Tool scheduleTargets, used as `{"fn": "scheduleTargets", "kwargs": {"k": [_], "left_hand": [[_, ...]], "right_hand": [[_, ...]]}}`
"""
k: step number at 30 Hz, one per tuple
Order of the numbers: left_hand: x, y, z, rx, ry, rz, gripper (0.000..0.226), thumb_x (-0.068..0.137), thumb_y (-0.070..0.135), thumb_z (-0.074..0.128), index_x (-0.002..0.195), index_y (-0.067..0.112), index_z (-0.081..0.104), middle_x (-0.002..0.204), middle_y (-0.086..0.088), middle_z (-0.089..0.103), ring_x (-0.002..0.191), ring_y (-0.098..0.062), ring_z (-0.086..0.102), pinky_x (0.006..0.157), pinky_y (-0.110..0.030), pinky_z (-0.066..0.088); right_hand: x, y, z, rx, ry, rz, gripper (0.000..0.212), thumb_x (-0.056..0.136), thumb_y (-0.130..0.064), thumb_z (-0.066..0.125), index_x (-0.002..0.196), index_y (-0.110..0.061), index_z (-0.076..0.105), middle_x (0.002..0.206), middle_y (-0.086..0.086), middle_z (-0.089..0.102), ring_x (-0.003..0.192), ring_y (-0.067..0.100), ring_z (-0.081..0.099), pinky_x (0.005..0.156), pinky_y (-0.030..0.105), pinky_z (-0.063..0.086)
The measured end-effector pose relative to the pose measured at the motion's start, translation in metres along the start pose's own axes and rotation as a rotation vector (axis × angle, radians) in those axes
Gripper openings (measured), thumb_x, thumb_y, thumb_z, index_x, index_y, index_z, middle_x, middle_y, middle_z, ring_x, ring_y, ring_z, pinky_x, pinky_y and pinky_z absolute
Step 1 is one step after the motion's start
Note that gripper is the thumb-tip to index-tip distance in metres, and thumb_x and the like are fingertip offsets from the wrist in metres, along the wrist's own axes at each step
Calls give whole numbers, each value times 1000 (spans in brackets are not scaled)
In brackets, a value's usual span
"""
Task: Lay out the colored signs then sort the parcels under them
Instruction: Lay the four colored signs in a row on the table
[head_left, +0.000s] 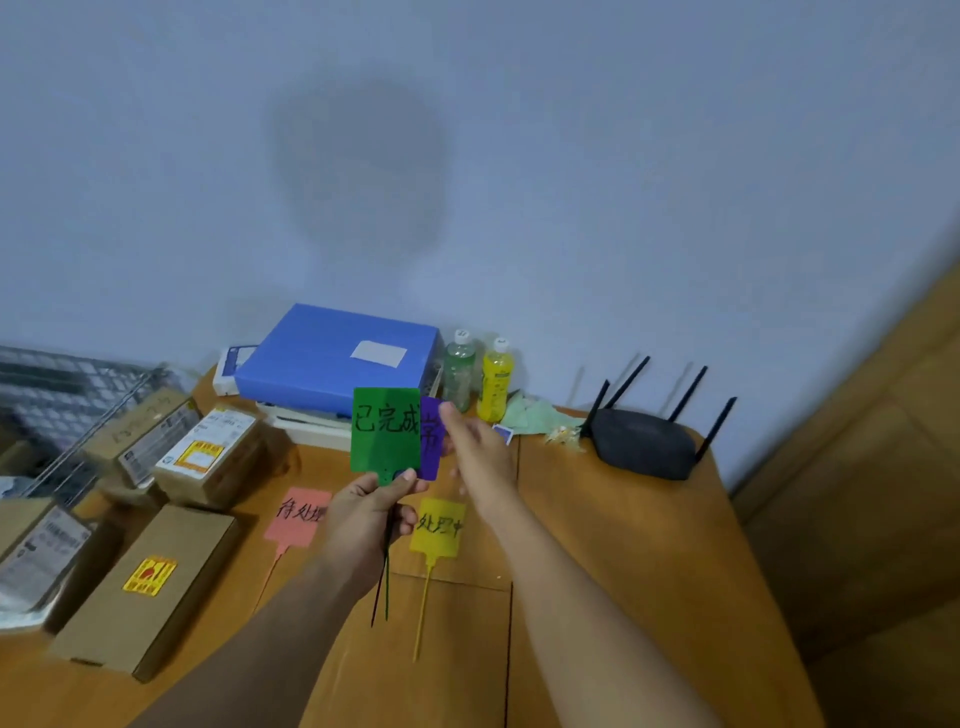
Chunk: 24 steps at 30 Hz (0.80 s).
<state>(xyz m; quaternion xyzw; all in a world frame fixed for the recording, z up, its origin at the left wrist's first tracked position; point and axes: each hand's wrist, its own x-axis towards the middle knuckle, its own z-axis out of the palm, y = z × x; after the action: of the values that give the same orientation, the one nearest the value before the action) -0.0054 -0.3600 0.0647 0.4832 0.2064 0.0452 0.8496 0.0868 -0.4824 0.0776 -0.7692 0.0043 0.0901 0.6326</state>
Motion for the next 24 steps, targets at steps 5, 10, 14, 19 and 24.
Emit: {"fn": "scheduleTargets", "kwargs": {"k": [5, 10, 14, 19, 24], "left_hand": [[-18, 7, 64, 88, -50, 23, 18, 91, 3, 72, 105, -3, 62, 86, -22, 74, 39, -16, 53, 38, -24, 44], [-42, 6, 125, 93, -188, 25, 27, 89, 5, 74, 110, -8, 63, 83, -19, 75, 44, -17, 57, 41, -25, 50], [-53, 6, 161, 41, -244, -16, 28, 93, 23, 73, 107, -1, 69, 90, -17, 76, 53, -21, 63, 50, -27, 56], [-55, -15, 200, -32, -184, 0, 22, 97, 19, 66, 110, 1, 69, 80, -10, 75, 56, -21, 68, 51, -28, 59], [-50, -45, 214, -5, -106, 26, 21, 97, 22, 66, 109, 4, 70, 85, -11, 76, 67, -22, 72, 58, -34, 60]], "right_hand": [[-26, -52, -48, -227, 160, -108, 52, 54, -72, 78, 79, -30, 57, 77, -13, 69, 70, 2, 67, 59, 29, 53], [-42, -64, -120, -195, 220, -103, 29, 74, -42, 85, 82, -30, 60, 78, -11, 70, 69, 0, 69, 57, 22, 53], [-45, -69, -173, -45, 171, -133, 11, 86, -23, 79, 89, -17, 71, 83, 0, 79, 71, 9, 74, 58, 21, 53], [-38, -66, -231, -56, 130, -139, 9, 88, -25, 77, 82, -24, 70, 71, -9, 76, 54, 3, 68, 43, 15, 45], [-22, -41, -277, 164, 135, -53, 14, 93, -17, 73, 99, -4, 72, 79, 7, 75, 52, 10, 62, 46, 25, 50]]}}
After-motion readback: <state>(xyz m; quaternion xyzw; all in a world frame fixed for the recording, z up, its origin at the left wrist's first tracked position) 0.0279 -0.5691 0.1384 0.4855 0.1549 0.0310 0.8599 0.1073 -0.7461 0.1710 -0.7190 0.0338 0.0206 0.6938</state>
